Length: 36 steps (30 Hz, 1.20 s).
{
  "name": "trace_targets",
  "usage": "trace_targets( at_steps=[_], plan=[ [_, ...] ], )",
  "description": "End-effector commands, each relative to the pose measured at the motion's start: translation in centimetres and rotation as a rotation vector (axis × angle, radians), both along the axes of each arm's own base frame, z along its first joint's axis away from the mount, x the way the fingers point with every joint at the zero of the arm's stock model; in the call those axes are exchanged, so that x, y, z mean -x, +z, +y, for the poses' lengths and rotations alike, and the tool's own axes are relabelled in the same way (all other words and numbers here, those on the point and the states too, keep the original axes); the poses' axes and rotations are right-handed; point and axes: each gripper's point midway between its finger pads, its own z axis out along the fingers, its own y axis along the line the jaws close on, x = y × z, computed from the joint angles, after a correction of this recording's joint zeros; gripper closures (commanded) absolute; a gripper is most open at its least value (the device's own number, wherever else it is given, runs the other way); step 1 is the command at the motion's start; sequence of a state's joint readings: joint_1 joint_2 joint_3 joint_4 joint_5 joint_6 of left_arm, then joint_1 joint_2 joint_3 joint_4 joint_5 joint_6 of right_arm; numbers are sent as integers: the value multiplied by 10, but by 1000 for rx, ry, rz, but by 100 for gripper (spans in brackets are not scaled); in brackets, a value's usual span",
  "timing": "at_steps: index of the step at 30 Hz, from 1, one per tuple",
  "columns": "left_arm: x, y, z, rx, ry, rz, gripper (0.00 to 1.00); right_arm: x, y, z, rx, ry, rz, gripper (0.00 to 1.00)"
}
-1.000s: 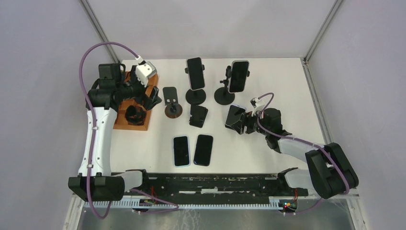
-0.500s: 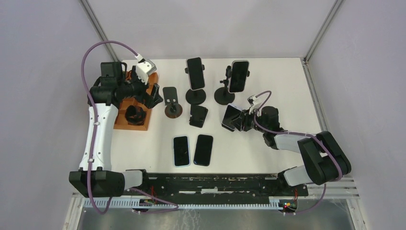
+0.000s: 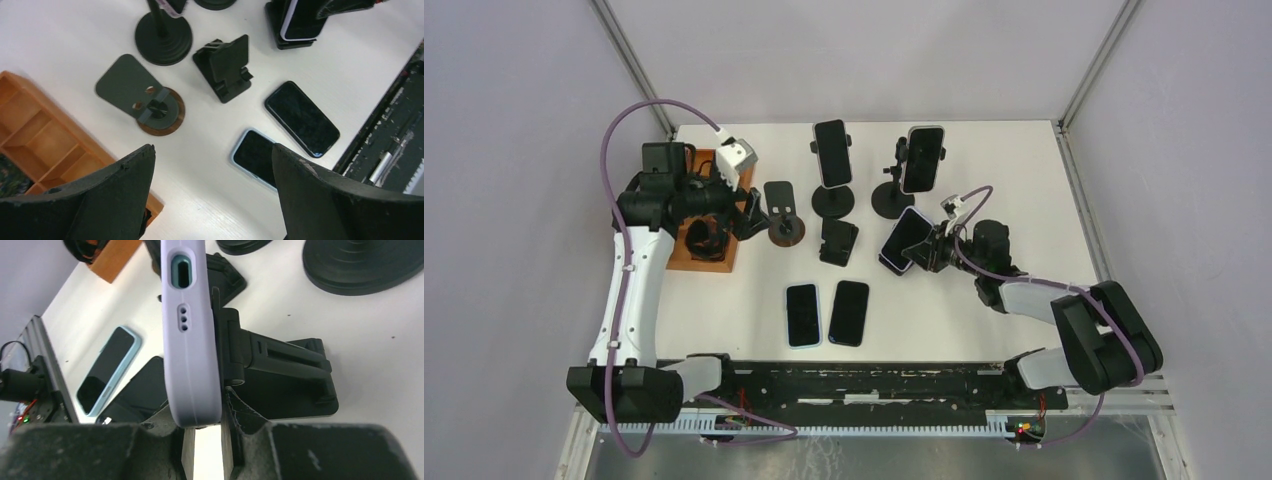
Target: Remove the phone from the phone stand
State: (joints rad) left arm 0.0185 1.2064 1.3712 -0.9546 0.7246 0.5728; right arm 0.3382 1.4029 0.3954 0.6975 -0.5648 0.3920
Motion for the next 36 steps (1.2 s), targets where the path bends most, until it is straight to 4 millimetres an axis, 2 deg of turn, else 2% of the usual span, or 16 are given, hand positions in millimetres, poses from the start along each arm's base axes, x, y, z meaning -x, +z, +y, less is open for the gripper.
trace_targets(
  at_steps=[1, 4, 14, 19, 23, 29, 36],
  plan=[
    [26, -2, -30, 58, -170, -31, 9, 9, 68, 15, -118, 99, -164, 100],
    [35, -4, -43, 56, -243, -58, 10, 28, 80, 17, -153, 148, -159, 100],
    [63, -6, -90, 80, -522, -120, 14, 116, 122, 22, -284, 413, -198, 100],
    [68, 1, -116, 14, -605, -153, 11, 144, 153, 31, -348, 520, -254, 100],
    [80, 5, -139, -41, -689, -198, 10, 166, 177, 45, -417, 609, -287, 100],
    [98, 14, -150, -39, -747, -234, 11, 193, 199, 61, -505, 717, -294, 100],
    [130, 2, -149, -21, -829, -258, 13, 209, 223, 65, -604, 781, -314, 100]
  ],
)
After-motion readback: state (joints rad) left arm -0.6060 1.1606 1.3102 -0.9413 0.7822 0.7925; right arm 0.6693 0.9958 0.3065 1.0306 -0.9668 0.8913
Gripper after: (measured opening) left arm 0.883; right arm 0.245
